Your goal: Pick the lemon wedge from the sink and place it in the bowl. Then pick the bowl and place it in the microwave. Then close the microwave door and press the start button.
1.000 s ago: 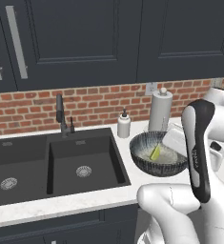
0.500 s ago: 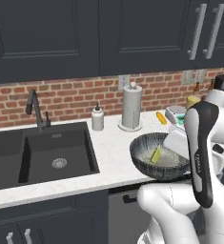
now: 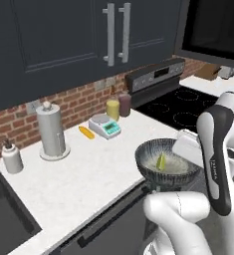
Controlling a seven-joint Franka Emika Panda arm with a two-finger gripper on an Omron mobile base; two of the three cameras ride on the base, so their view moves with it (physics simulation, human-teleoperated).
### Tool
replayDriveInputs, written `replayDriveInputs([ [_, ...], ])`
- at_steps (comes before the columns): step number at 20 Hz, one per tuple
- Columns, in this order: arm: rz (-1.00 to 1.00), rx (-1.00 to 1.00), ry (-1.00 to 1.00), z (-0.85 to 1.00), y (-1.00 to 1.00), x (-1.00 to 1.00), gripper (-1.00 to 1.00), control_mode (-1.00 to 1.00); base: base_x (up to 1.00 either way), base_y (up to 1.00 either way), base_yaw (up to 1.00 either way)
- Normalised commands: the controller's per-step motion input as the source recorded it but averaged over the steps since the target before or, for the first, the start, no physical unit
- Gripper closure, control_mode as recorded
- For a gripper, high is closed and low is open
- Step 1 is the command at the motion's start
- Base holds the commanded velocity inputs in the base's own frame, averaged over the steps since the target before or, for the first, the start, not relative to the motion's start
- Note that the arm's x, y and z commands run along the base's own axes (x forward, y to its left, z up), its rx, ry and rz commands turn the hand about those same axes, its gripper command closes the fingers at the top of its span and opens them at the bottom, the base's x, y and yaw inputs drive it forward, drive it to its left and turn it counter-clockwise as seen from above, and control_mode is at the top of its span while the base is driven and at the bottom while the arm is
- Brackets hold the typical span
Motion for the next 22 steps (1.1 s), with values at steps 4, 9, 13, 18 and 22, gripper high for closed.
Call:
replayDriveInputs([
  [4,0.0,0.0,0.0,0.0,0.0,0.0,1.0,1.0,0.0,0.0,-1.0],
  [9,0.0,0.0,0.0,0.0,0.0,0.0,1.0,1.0,0.0,-0.01,-0.97],
  [13,0.0,0.0,0.0,0.0,0.0,0.0,1.0,1.0,0.02,-0.58,-0.77],
  [18,0.0,0.0,0.0,0.0,0.0,0.0,1.0,1.0,0.33,-1.0,-0.46],
  [22,0.0,0.0,0.0,0.0,0.0,0.0,1.0,1.0,0.73,-1.0,-0.22],
])
